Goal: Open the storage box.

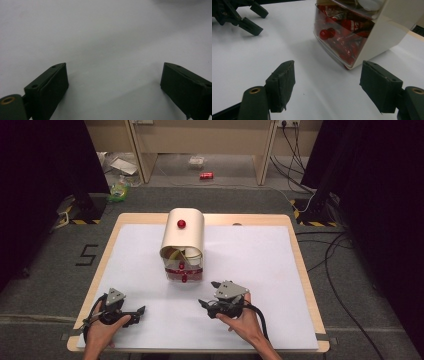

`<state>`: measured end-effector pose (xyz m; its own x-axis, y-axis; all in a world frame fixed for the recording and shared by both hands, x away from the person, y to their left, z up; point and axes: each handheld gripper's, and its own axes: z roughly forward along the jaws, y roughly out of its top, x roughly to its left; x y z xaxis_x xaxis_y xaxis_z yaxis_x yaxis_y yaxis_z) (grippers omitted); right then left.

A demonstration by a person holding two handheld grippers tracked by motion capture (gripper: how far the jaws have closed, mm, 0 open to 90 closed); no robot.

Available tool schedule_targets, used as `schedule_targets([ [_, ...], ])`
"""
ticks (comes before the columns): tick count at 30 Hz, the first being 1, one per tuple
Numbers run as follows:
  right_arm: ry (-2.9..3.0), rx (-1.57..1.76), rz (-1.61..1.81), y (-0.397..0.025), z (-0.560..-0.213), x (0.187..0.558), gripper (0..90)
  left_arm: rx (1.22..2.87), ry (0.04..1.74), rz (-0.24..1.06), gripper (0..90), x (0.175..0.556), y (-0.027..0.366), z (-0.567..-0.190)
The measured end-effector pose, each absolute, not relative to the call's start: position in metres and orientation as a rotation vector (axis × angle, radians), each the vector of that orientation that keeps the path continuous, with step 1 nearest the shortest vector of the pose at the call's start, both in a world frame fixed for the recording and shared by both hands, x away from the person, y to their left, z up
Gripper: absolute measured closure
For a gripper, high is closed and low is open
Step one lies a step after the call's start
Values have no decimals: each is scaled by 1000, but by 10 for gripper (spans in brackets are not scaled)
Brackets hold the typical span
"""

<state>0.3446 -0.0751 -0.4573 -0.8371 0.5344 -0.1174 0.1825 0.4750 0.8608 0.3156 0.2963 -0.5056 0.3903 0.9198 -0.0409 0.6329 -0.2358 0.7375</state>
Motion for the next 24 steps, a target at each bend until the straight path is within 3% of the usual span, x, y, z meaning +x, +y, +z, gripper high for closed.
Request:
schedule_targets([
  [24, 2337, 393, 1246, -35, -456, 355, 273, 1968, 1327, 537, 69, 316, 296, -506],
])
